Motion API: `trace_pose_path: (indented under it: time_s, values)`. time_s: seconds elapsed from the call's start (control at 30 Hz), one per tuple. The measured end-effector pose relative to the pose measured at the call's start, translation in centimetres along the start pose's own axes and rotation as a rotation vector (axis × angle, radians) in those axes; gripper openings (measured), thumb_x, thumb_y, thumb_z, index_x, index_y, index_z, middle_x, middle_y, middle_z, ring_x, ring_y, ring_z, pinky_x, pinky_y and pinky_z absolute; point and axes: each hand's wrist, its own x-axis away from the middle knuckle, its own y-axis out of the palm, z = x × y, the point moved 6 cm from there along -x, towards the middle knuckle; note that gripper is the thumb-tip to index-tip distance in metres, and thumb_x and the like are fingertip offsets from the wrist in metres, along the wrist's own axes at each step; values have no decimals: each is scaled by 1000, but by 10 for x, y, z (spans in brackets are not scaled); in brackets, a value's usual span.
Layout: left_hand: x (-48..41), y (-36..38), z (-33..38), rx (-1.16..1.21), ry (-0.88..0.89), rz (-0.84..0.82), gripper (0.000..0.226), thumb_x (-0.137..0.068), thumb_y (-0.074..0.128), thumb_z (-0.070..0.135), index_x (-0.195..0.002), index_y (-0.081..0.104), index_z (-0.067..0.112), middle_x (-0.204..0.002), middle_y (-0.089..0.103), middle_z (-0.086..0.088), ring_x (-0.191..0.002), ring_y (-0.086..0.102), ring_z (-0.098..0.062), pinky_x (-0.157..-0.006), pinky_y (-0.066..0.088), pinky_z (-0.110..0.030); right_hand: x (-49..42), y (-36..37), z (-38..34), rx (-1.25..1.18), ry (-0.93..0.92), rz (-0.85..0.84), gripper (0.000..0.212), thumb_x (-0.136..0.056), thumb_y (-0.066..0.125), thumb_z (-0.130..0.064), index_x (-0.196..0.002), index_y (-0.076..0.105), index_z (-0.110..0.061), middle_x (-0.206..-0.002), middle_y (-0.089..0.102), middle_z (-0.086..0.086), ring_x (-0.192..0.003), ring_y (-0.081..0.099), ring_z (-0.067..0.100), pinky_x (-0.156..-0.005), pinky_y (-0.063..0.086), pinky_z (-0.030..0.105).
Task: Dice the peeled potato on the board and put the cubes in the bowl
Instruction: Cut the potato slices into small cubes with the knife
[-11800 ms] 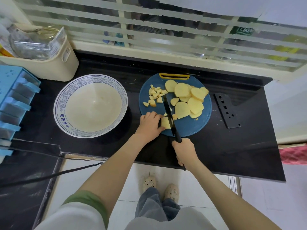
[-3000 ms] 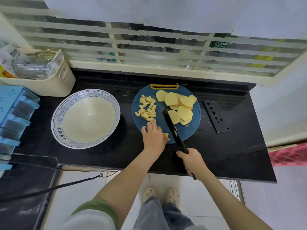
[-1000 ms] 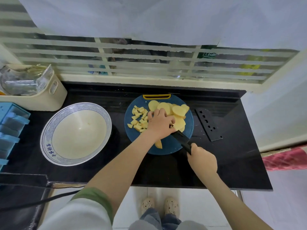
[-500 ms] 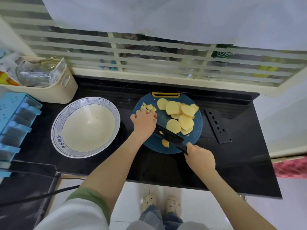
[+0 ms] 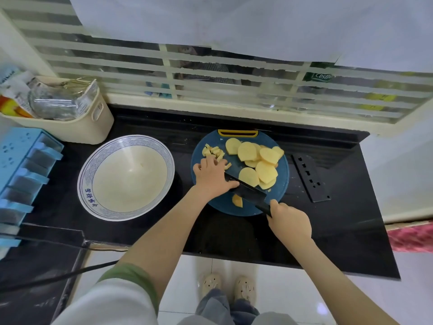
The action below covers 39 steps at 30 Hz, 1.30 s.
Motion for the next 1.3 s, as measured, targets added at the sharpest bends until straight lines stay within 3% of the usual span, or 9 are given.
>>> trace_pose_path:
  time_s: [0.2,0.3,0.4,0.5,0.67,0.77,0.93,1.1,1.3]
  values:
    - [-5,-5,-37,98,-288,38,62,-89,45,60,-132,44,15,-133,33,-15,-124,32,-33,-100,28,-46,8,-1,4,33,-12,17,21,-100,44,-39,-104,46,-19,-83,50,-5,-63,48,15,-52,37,26]
    - [-5,-10,-55,246,-408,79,56,-95,41,53,-134,45,12,-134,36,-17,-125,34,-34,-101,29,-45,11,-2,7,27,2,21,21,-100,44,-39,-104,47,-19,-85,55,-5,-63,48,15,-49,32,24]
    - [-3,-15,-42,261,-308,141,37,-100,38,34,-131,49,17,-130,45,-13,-120,41,-30,-96,31,-44,12,0,14,-52,63,18,21,-99,45,-39,-103,48,-19,-87,59,-4,-67,59,16,-51,41,26]
    - [0,-14,-24,297,-225,156,32,-100,37,20,-129,49,18,-125,53,-8,-115,48,-27,-94,32,-43,12,7,23,-215,176,8,18,-98,47,-38,-94,49,-20,-75,56,-7,-65,61,15,-57,51,30]
    - [15,7,-5,239,-39,135,32,-97,40,18,-128,49,19,-117,60,-2,-110,53,-24,-90,32,-40,13,22,31,-664,361,-36,22,-97,48,-29,-80,56,-17,-69,61,2,-62,61,20,-60,55,37]
    - [23,22,1,151,30,139,36,-97,43,21,-133,46,21,-124,54,-1,-115,48,-20,-93,31,-36,14,31,29,-782,417,-51,25,-97,48,-28,-79,58,-14,-67,62,5,-59,59,21,-58,51,36]
    - [15,14,-15,159,-95,228,44,-93,48,12,-136,42,17,-126,43,-9,-113,43,-26,-91,35,-37,13,41,25,-841,431,-61,24,-98,49,-31,-82,59,-16,-68,63,6,-60,61,23,-56,51,36]
    - [-19,-4,-45,141,-286,187,45,-94,44,12,-138,37,14,-141,30,-19,-121,35,-33,-98,33,-40,1,43,13,-907,416,-37,26,-98,52,-32,-78,57,-16,-66,60,5,-56,57,18,-51,45,31]
    - [-50,-11,-74,74,-392,152,46,-91,51,8,-134,37,12,-132,37,-19,-118,41,-32,-93,39,-38,-29,28,-9,-806,349,-23,30,-98,47,-34,-75,51,-15,-64,58,3,-56,56,19,-51,41,30]
